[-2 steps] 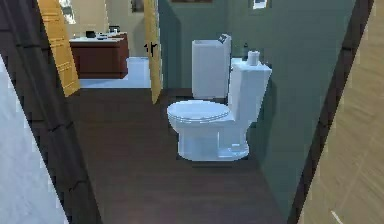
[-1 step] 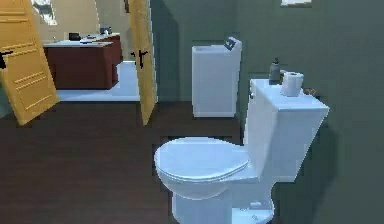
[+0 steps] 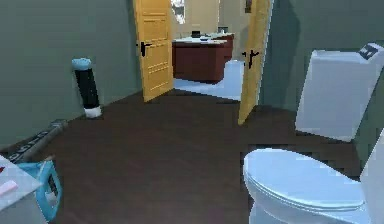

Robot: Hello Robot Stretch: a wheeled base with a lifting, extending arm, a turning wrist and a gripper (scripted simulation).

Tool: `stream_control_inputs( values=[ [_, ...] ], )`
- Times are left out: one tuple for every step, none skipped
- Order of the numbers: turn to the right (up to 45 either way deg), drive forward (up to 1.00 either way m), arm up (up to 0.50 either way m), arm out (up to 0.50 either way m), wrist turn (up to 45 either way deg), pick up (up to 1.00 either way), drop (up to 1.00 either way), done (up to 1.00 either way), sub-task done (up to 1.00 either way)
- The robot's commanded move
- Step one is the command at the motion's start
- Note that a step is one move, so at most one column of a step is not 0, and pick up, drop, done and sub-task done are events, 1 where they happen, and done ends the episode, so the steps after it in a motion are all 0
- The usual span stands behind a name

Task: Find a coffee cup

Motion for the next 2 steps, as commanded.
stream_control_inputs(
  values=[
    [0.0, 1.00, 0.00, 0.00, 0.0, 0.00, 0.00, 0.00, 0.00],
    [-6.0, 0.00, 0.00, 0.00, 0.0, 0.00, 0.00, 0.00, 0.00]
  ],
)
